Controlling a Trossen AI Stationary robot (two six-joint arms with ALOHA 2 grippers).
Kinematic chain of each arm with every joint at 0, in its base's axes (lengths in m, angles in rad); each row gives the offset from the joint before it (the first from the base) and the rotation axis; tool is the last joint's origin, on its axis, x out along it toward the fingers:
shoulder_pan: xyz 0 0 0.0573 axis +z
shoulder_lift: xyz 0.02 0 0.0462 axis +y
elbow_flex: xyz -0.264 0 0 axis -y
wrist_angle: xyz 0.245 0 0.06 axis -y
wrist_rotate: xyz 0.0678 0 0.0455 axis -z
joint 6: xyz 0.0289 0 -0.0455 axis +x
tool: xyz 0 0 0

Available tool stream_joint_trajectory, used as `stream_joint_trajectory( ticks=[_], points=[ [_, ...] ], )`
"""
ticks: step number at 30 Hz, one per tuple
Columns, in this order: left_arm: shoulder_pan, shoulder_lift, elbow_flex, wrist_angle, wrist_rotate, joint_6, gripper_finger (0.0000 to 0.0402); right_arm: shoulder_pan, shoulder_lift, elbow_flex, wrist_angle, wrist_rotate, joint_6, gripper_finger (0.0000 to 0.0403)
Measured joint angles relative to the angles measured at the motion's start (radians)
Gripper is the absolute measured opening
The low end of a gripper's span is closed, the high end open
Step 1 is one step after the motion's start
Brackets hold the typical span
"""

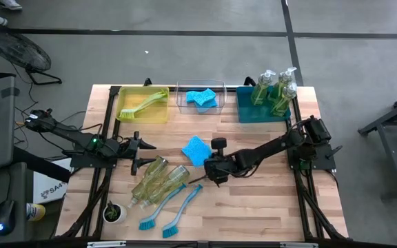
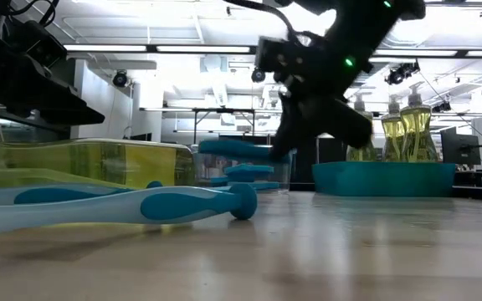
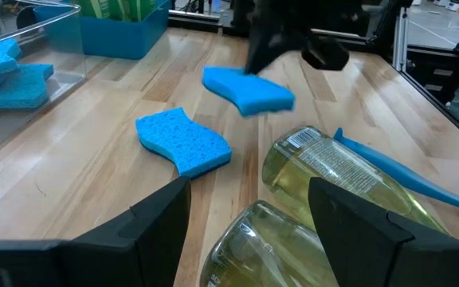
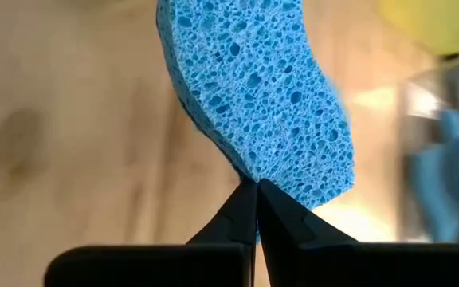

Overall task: Pick & Place Kitchen Sink Supplies
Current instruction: Put the sponge into the transparent bin

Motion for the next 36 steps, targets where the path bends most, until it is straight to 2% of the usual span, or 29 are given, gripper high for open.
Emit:
stream_joint_trajectory(
  ticks=[4,8,12,19,26,31,36],
  points=[
    [0.000,0.000,0.000,0.000,0.000,0.000,0.0250,-0.031,0.000,0.074,-0.086,0.070,0.008,0.0000],
    [0.000,0.000,0.000,0.000,0.000,0.000,0.0250,-0.079,-0.001,0.125,-0.119,0.081,0.006,0.0000],
    [0.000,0.000,0.000,0.000,0.000,0.000,0.0250,-0.134,-0.002,0.147,-0.113,0.085,-0.019,0.0000],
    [0.000,0.000,0.000,0.000,0.000,0.000,0.0250,-0.235,-0.002,0.160,-0.054,0.160,-0.038,0.0000],
    [0.000,0.000,0.000,0.000,0.000,0.000,0.0250,-0.338,-0.002,0.160,0.031,0.148,-0.075,0.0000],
    [0.000,0.000,0.000,0.000,0.000,0.000,0.0250,-0.399,-0.002,0.160,0.122,0.126,-0.167,0.0000],
    [0.000,0.000,0.000,0.000,0.000,0.000,0.0250,-0.450,0.003,0.220,0.086,0.098,-0.197,0.0000]
  ],
)
